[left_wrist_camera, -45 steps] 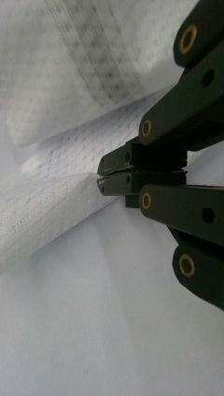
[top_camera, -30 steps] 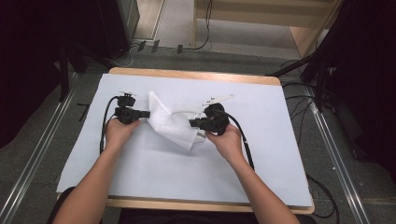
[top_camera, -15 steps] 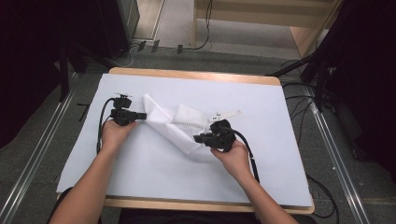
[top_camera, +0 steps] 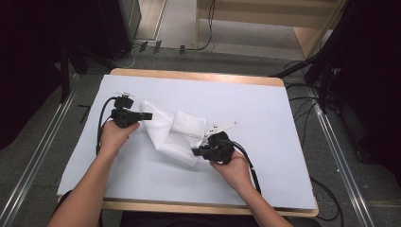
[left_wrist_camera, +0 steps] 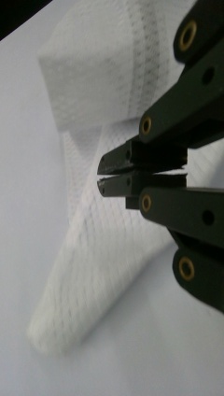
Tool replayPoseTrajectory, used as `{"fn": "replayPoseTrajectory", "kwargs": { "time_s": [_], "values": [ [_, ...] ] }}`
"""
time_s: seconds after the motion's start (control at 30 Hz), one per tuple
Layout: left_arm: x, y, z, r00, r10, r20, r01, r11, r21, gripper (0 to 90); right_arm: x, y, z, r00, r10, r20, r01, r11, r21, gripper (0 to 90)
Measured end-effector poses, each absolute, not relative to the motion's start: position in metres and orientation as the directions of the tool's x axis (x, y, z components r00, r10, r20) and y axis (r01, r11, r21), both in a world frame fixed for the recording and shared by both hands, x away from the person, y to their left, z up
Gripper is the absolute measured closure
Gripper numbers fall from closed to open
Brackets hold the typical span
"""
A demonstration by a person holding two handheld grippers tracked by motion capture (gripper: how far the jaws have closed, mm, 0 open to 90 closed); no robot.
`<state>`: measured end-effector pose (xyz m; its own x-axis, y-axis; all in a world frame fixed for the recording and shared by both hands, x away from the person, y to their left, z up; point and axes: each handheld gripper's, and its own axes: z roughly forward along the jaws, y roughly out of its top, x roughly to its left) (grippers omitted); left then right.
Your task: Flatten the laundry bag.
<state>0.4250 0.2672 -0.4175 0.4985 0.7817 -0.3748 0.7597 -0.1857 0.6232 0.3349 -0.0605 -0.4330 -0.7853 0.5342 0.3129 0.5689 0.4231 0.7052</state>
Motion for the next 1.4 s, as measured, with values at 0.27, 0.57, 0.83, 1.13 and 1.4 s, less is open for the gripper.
{"fn": "replayPoseTrajectory", "kwargs": {
  "time_s": [0.27, 0.57, 0.83, 1.13, 1.4],
  "values": [
    [0.429, 0.235, -0.429, 0.541, 0.765, -0.351, 0.762, -0.267, 0.590, 90.0, 0.332, -0.062, -0.429, -0.801, 0.519, 0.298, 0.546, 0.429, 0.720, 72.7],
    [0.432, 0.227, -0.437, 0.551, 0.755, -0.356, 0.766, -0.288, 0.575, 90.0, 0.337, -0.090, -0.420, -0.774, 0.556, 0.302, 0.559, 0.379, 0.737, 71.5],
    [0.429, 0.216, -0.440, 0.577, 0.726, -0.374, 0.763, -0.317, 0.563, 90.0, 0.354, -0.117, -0.419, -0.718, 0.623, 0.311, 0.602, 0.330, 0.727, 86.9],
    [0.415, 0.204, -0.432, 0.629, 0.677, -0.381, 0.734, -0.355, 0.579, 90.0, 0.368, -0.142, -0.421, -0.658, 0.683, 0.318, 0.631, 0.270, 0.728, 87.1],
    [0.397, 0.189, -0.426, 0.684, 0.626, -0.376, 0.697, -0.408, 0.589, 90.0, 0.374, -0.148, -0.425, -0.637, 0.700, 0.322, 0.644, 0.255, 0.721, 87.1]
  ]
}}
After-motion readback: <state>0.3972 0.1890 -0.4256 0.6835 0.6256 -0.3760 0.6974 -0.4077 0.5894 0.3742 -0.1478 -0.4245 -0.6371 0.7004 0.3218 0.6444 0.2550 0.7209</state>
